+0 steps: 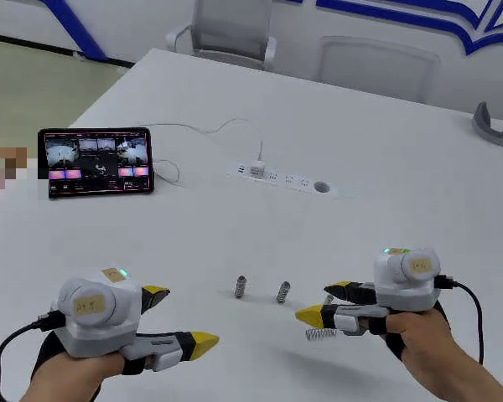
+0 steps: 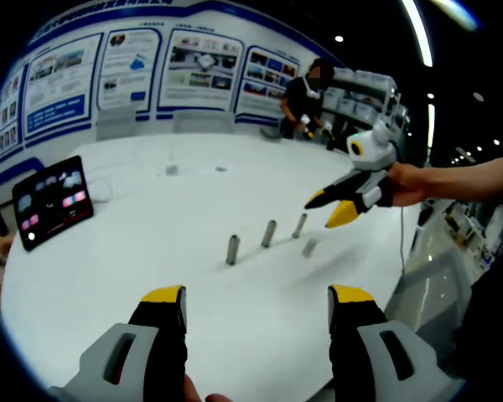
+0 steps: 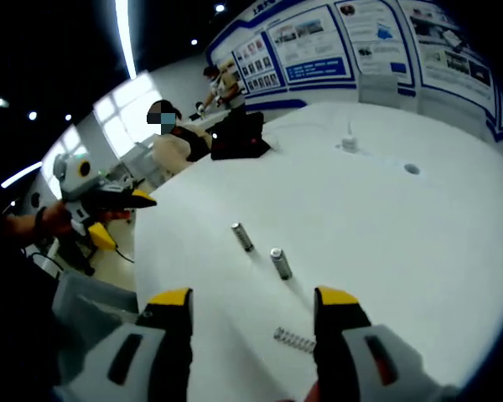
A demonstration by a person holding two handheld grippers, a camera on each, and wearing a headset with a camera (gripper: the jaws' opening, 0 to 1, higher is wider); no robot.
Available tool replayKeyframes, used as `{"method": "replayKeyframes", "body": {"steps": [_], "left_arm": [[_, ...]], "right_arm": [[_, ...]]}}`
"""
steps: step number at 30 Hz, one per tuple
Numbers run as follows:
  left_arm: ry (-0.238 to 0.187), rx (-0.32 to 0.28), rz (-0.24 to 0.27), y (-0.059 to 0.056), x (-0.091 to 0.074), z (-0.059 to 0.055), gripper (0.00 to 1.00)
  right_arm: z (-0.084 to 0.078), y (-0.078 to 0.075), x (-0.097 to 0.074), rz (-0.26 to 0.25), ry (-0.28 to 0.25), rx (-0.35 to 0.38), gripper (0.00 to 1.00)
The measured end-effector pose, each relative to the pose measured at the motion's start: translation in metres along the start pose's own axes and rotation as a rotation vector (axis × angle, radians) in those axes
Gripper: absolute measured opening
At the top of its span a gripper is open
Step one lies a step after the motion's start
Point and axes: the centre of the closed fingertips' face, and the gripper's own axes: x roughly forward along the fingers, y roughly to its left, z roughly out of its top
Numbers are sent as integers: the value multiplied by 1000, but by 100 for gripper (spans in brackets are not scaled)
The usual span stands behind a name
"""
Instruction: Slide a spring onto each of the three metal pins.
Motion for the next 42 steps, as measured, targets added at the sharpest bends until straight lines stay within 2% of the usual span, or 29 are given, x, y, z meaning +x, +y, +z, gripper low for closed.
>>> {"method": "replayKeyframes", "body": {"steps": [26,42], "left_arm": [[13,24,-22,-3,13,5,70],[23,36,-53,-15,29,7,71]], "right_arm": [[-28,2,-33,-51,-63,70,70],[-51,2,-58,-93,-105,124,77]]}}
